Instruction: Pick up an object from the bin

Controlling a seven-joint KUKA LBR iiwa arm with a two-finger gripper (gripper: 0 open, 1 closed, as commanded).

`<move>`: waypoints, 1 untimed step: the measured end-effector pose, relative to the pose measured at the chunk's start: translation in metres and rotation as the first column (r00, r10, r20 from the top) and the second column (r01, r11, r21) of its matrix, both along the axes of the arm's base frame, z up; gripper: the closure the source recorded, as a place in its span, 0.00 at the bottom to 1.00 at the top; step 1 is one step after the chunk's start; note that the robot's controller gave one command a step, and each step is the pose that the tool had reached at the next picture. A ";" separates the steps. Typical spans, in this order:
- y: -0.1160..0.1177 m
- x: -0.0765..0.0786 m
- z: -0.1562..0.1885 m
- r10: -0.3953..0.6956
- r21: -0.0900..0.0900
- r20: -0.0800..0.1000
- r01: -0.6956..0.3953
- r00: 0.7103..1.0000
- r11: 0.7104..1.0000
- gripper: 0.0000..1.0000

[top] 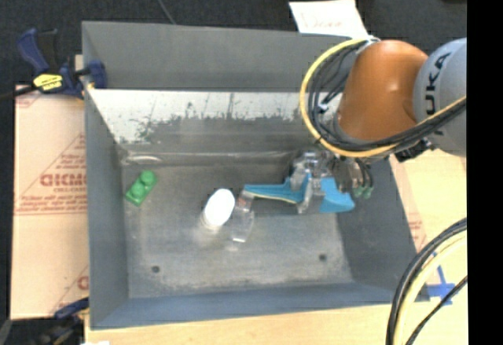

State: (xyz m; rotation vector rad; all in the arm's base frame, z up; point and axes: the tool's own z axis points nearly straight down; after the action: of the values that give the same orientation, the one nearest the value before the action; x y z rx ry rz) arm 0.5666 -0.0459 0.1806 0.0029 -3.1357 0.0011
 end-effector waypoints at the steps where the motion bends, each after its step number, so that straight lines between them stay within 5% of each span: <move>1: 0.000 0.001 0.004 0.000 0.000 0.005 0.000 1.000 1.000 1.00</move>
Offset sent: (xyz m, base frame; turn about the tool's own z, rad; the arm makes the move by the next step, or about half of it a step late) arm -0.0208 -0.0173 -0.0586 0.0190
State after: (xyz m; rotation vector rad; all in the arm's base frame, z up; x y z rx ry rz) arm 0.5673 -0.0459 0.1844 0.0026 -3.1405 0.0017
